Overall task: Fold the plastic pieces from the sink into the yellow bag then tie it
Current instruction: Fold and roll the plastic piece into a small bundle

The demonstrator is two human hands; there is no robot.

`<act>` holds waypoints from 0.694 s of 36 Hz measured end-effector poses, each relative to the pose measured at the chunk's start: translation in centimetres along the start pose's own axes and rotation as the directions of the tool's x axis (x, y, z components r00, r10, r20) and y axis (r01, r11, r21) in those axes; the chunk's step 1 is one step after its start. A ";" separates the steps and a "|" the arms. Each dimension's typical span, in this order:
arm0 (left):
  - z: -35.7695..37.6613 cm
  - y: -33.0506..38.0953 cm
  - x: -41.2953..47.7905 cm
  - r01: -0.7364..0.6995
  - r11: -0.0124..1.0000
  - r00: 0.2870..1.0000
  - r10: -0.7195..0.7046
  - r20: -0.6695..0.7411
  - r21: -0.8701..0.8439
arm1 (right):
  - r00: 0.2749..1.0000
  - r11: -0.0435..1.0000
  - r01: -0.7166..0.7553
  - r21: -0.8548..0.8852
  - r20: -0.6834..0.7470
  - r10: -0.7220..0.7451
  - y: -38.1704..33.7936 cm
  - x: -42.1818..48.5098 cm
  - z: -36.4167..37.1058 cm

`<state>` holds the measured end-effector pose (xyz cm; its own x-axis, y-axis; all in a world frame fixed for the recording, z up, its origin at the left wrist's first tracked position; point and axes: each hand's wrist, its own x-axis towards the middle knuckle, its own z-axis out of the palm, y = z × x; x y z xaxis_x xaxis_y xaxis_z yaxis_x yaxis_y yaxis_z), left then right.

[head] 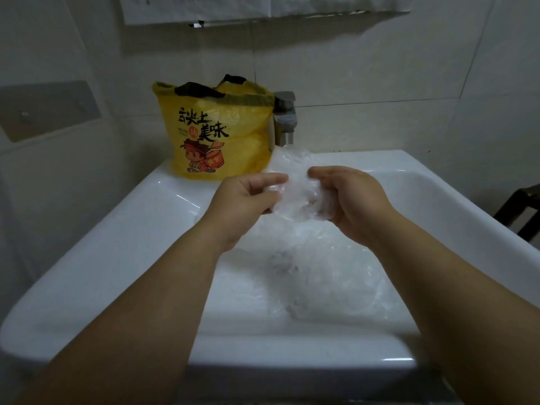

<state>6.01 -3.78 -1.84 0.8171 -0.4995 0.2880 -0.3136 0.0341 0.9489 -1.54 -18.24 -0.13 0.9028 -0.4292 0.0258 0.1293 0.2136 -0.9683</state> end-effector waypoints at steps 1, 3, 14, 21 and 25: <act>-0.1 0.0 0.0 -0.008 0.999 1.000 0.008 -0.013 0.033 | 1.000 1.000 -0.020 -0.002 0.008 0.020 0.0 -0.1 0.1; -0.1 -0.1 0.0 -0.035 0.995 0.998 0.039 -0.042 0.098 | 1.000 0.999 0.006 -0.054 -0.003 -0.007 0.2 -0.1 0.1; -0.6 -0.2 0.1 -0.153 0.897 0.961 0.232 -0.148 0.415 | 0.972 0.847 0.236 -0.477 0.103 -0.212 1.1 0.3 -0.6; -0.6 0.0 -0.1 -0.251 0.777 0.938 0.342 -0.053 0.577 | 0.928 0.544 0.333 -0.770 0.166 -0.333 1.3 0.3 -1.0; -0.5 0.1 0.0 -0.192 0.892 0.973 0.229 -0.042 0.409 | 0.899 0.407 0.379 -0.831 0.227 -0.373 1.0 0.6 -1.5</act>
<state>6.22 -3.38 -1.65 0.7430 -0.4419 0.5027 -0.6348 -0.2271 0.7385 -1.49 -19.54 -1.49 0.8570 -0.2662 0.4413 0.0542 -0.8049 -0.5909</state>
